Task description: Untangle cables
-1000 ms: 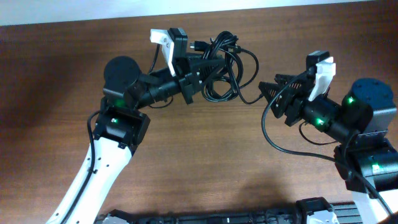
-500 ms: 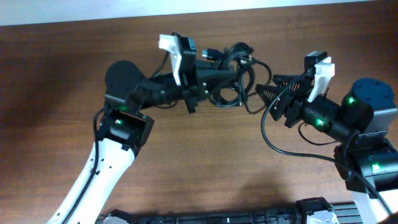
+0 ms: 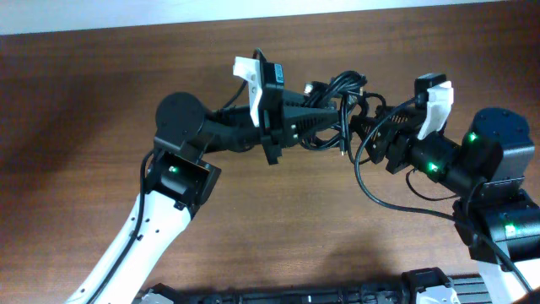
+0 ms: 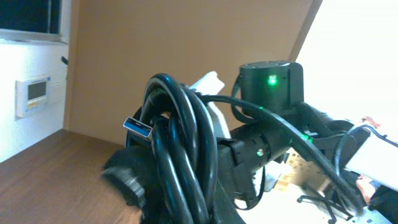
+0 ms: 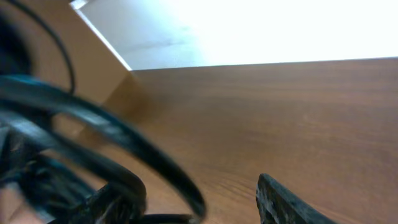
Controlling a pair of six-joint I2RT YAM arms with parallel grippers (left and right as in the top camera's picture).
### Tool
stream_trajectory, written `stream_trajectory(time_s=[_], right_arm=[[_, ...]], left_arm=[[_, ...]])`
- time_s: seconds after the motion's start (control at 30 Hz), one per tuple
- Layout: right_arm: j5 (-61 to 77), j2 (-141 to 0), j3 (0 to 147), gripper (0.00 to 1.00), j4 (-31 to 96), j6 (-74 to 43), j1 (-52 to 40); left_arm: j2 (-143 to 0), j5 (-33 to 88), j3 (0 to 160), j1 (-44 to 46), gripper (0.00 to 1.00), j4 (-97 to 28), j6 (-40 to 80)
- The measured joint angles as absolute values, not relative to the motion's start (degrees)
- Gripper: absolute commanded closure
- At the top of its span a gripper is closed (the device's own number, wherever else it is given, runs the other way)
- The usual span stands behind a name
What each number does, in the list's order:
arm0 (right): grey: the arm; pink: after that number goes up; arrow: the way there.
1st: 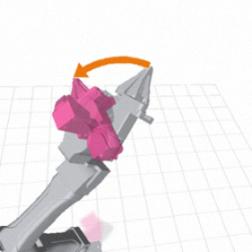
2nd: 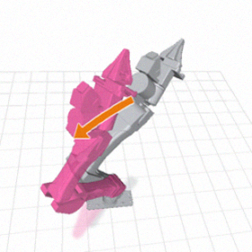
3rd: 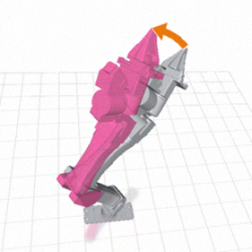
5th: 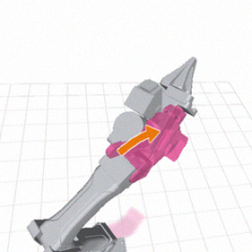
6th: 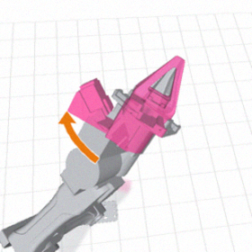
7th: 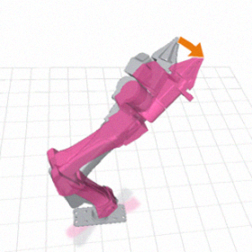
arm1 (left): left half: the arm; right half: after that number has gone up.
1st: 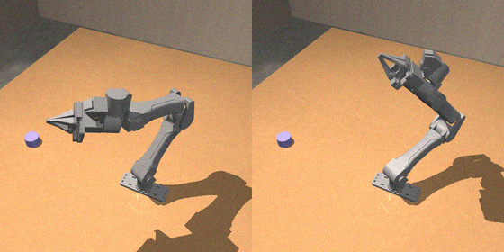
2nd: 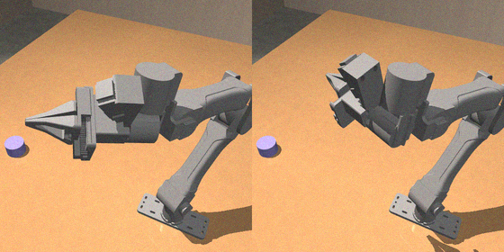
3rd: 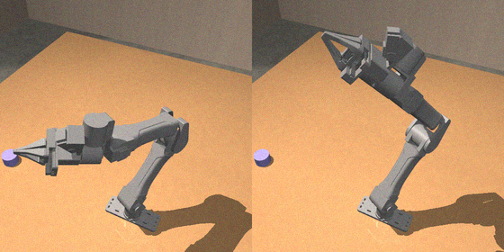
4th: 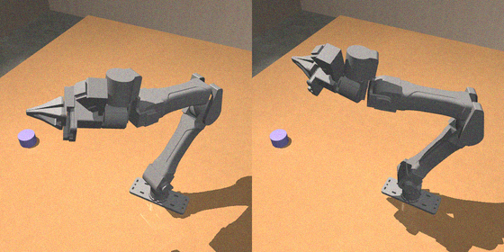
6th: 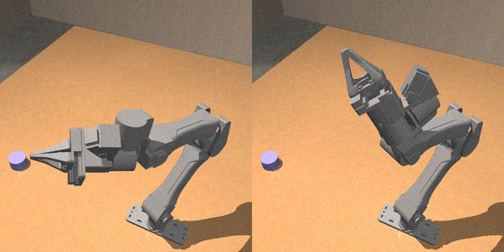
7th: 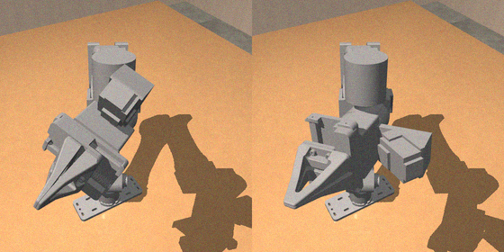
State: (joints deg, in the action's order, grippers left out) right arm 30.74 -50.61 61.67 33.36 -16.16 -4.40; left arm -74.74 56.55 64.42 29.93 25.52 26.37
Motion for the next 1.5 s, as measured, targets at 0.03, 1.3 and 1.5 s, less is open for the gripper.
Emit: stream_trajectory(time_s=[0.03,1.3,1.5], right_arm=[[29.67,-50.54,61.67,0.39,33.69,-16.80,-4.40],[19.66,-45.69,62.24,0.28,35.57,-17.32,-4.64],[27.53,-41.85,62.24,0.25,32.27,-13.21,-4.64]], left_arm=[[-74.74,56.69,64.42,30.09,1.00,25.56,26.37],[-75.92,59.61,64.40,23.92,1.00,28.75,26.39],[-75.90,61.21,64.40,23.92,1.00,28.77,26.39]])
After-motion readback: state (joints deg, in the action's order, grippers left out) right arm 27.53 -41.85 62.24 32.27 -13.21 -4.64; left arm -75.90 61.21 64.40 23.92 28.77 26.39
